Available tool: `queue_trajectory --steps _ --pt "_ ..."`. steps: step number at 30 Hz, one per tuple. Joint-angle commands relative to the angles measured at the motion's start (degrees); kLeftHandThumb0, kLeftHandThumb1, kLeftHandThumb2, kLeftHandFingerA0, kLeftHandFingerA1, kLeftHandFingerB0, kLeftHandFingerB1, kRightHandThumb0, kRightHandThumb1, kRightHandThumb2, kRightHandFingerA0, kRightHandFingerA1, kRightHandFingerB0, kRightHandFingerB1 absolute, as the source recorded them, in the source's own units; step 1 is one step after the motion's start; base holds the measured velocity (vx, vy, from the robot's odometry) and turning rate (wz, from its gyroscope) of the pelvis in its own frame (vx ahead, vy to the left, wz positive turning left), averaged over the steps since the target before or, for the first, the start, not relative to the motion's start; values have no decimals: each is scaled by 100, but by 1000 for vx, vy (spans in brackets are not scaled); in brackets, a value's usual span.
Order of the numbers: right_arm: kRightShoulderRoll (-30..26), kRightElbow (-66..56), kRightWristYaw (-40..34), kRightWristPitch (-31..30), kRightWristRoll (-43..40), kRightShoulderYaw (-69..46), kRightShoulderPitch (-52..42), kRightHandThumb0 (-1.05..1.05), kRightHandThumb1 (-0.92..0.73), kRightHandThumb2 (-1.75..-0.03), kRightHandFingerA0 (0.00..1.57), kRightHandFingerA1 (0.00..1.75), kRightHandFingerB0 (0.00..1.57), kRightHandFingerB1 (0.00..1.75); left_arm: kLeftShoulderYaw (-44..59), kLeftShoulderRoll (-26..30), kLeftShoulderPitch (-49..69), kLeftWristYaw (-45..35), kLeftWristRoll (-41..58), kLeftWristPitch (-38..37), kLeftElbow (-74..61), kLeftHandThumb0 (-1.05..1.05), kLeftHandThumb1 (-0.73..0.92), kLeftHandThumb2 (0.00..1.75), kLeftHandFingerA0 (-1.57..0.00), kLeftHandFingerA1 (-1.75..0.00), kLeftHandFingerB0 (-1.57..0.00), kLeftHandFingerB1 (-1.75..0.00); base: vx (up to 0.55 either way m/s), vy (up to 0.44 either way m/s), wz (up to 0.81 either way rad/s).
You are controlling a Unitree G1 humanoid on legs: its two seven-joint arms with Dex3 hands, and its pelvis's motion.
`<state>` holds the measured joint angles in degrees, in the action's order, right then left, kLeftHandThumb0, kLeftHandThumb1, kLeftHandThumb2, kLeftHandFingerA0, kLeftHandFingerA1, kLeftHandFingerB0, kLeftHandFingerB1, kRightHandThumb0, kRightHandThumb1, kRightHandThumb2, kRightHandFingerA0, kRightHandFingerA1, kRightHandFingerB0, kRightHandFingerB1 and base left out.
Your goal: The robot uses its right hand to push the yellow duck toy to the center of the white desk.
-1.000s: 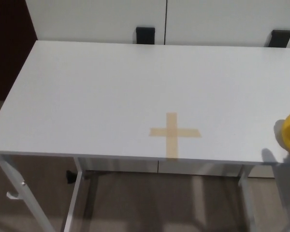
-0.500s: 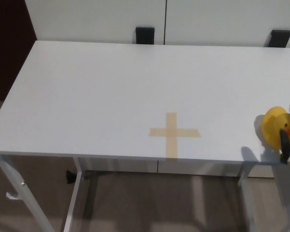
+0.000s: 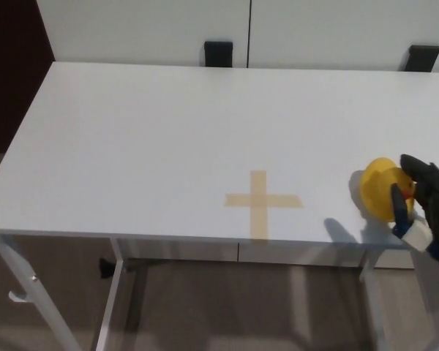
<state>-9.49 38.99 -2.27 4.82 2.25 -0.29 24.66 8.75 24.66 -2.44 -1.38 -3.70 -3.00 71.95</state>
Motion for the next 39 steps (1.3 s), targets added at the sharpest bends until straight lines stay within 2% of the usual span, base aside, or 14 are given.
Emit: queue_trajectory --steps 1,2,10,11,15,16,17,22,23,31,32,33,34,39 --pt "206 -42 188 -275 280 390 -59 -87 -92 -78 9 48 6 28 -11 12 12 -23 26 -27 -19 65 -24 171 -125 -103 -121 -104 0 0 0" --pt "229 -67 207 -276 276 428 -35 -83 -78 -115 9 55 5 34 -26 10 8 -21 13 -43 -6 63 -29 168 -126 -102 -121 -103 0 0 0" --pt "358 -140 224 -241 346 628 6 -84 -78 -117 9 54 5 35 -68 -11 -15 2 -3 4 28 68 -20 174 -118 -99 -120 -103 0 0 0" --pt "398 -153 229 -281 332 642 13 -86 -92 -78 8 48 5 31 -77 -8 -9 -9 -5 -5 14 70 -27 170 -125 -103 -128 -108 0 0 0" --pt "498 -275 231 -368 337 714 -25 -87 -91 -78 7 50 4 33 -43 -9 -10 -38 41 -24 10 63 -31 174 -127 -104 -123 -104 0 0 0" --pt "517 -305 230 -392 359 744 -25 -77 -74 -118 9 57 0 39 -53 -9 -6 -31 32 -31 1 65 -28 175 -123 -102 -124 -104 0 0 0" --pt "567 -317 208 -398 402 799 -11 -87 -91 -79 7 52 4 35 -68 -9 -9 -21 16 -31 3 60 -28 174 -122 -102 -122 -104 0 0 0" --pt "666 -327 166 -407 458 874 12 -89 -91 -79 7 52 4 34 -89 -4 -29 -12 0 -15 20 58 -28 173 -122 -102 -122 -104 0 0 0" --pt "715 -334 176 -411 477 918 10 -91 -82 -122 10 58 0 32 -92 -1 -33 -18 -2 -26 29 64 -27 175 -126 -102 -123 -103 0 0 0" --pt "933 -389 199 -495 543 1069 35 -86 -80 -122 0 41 11 26 -75 -10 -11 -19 29 -74 -13 56 -33 174 -126 -104 -121 -104 0 0 0" --pt "963 -386 185 -500 583 1111 59 -89 -92 -85 0 42 5 31 -80 -10 -26 -28 23 -70 10 54 -38 172 -124 -99 -129 -102 0 0 0" --pt "963 -386 185 -500 583 1111 59 -89 -92 -85 0 42 5 31 -80 -10 -26 -28 23 -70 10 54 -38 172 -124 -99 -129 -102 0 0 0" --pt "1006 -388 159 -540 623 1153 91 -90 -84 -124 0 35 10 19 -84 -9 -35 -34 16 -89 31 60 -35 175 -131 -96 -137 -99 0 0 0" --pt "1125 -415 119 -645 672 1228 151 -87 -86 -126 0 31 4 16 -93 -12 -55 -27 11 -30 26 46 -34 168 -126 -100 -134 -105 0 0 0"
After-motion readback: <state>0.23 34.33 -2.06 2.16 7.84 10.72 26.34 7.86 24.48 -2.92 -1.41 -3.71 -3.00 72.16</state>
